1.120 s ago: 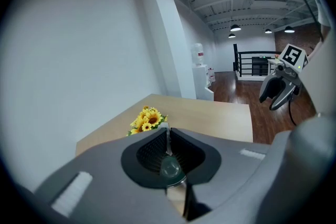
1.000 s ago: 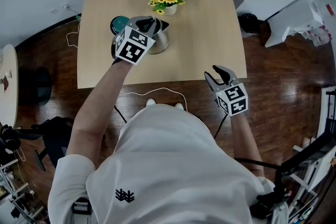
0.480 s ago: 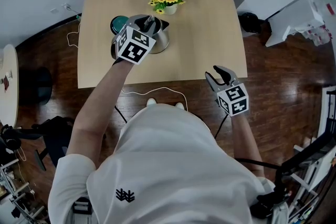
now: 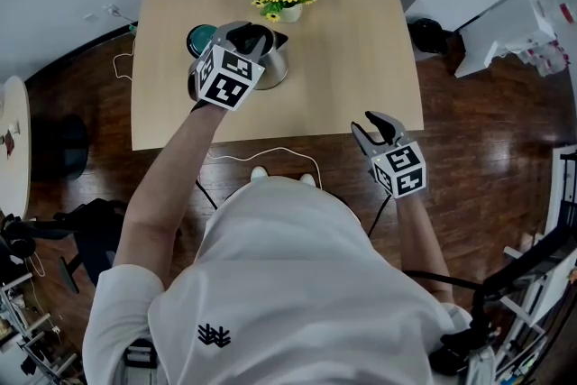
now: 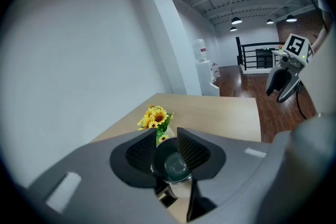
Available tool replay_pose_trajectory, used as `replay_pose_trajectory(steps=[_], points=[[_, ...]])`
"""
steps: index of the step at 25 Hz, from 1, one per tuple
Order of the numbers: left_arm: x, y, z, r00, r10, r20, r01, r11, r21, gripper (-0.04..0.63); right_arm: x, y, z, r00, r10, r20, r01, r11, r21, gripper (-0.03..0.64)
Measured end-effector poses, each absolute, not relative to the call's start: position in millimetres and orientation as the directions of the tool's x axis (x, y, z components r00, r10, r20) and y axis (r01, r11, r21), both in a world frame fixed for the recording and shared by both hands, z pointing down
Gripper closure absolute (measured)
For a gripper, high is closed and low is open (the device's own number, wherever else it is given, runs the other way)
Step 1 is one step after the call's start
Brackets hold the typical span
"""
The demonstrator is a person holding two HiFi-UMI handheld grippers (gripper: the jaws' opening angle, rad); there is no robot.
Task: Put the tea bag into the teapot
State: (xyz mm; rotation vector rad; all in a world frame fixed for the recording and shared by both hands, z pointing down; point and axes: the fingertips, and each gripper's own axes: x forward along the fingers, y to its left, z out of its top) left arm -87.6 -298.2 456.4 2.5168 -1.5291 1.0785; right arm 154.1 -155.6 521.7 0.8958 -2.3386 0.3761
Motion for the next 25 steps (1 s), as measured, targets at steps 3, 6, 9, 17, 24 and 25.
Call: replay_pose_trajectory(steps=[3, 6, 9, 17, 24, 25], points=[[-91.6, -294.6, 448.5, 0.296, -0.796, 0.527, -0.797, -0.51, -0.322, 0.494, 154.4, -155.9, 521.1, -0.592, -0.511, 0.623, -0.679, 0.732, -0.045, 0.46], [-91.8, -285.3, 432.8, 0.327, -0.817, 0.475, -0.812, -0.5, -0.301, 0.494, 154.2, -156.3, 518.8, -0.594, -0.517, 0.617, -0.68, 0.732, -0.041, 0.46], [-91.7, -268.5, 413.0, 0.355, -0.834, 0.422, -0.822, -0.494, -0.283, 0.494, 151.3, -157.5, 515.8, -0.599, -0.521, 0.608, -0.678, 0.734, -0.04, 0.46], [-104.6, -211.7, 389.2, 0.375, -0.85, 0.369, -0.85, -0.474, -0.23, 0.494, 141.2, -162.7, 481.6, -0.628, -0.573, 0.526, -0.677, 0.736, -0.007, 0.46], [-124.5, -177.3, 384.2, 0.353, -0.863, 0.361, -0.874, -0.442, -0.203, 0.494, 133.9, -165.5, 438.7, -0.652, -0.616, 0.441, -0.675, 0.737, 0.032, 0.462], [-126.4, -173.9, 385.0, 0.351, -0.864, 0.362, -0.875, -0.44, -0.201, 0.494, 133.3, -165.8, 434.6, -0.654, -0.621, 0.433, -0.677, 0.736, 0.034, 0.462]])
